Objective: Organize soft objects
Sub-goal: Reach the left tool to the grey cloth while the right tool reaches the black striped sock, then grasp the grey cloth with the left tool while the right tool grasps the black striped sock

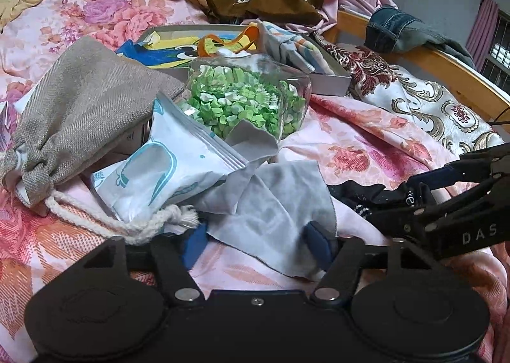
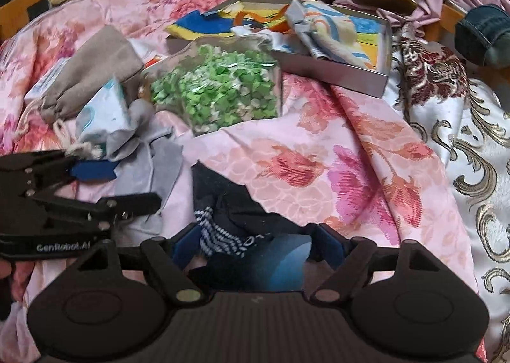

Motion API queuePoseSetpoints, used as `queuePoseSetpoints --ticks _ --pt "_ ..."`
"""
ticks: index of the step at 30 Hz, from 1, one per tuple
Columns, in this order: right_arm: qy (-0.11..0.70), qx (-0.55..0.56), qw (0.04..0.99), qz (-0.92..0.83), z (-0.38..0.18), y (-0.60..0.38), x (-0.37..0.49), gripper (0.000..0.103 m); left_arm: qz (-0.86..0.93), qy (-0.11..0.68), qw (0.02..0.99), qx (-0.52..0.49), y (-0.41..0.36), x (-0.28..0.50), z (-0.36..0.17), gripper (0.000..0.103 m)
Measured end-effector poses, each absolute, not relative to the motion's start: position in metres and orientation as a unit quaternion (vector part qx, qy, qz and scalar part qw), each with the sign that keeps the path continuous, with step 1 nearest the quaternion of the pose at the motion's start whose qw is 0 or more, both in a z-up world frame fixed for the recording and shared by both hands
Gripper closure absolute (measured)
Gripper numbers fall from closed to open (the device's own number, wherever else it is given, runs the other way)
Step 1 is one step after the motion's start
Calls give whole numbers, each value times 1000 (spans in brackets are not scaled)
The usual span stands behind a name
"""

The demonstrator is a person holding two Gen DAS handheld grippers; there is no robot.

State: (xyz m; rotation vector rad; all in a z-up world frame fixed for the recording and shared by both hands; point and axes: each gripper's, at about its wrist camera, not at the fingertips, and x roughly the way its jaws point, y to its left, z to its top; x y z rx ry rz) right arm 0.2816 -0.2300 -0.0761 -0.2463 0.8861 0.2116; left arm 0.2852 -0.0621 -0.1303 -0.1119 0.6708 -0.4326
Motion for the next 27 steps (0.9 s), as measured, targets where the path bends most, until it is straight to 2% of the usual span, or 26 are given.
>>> queuePoseSetpoints --ticks 2,9,13,21,27 --pt "429 -120 889 103 -77 -229 282 24 -216 321 920 -57 -61 283 -130 47" --pt "431 -124 889 97 -79 -229 284 34 -231 316 918 -67 -60 282 -131 61" --pt "434 -117 888 96 -81 -231 286 38 -259 311 912 -65 -64 278 -130 80" --pt "427 -93 896 75 -75 -242 287 39 -275 305 910 -57 -69 272 -131 84" --pt "433 -113 891 82 -80 -235 287 40 -275 310 907 -70 -66 274 -133 86"
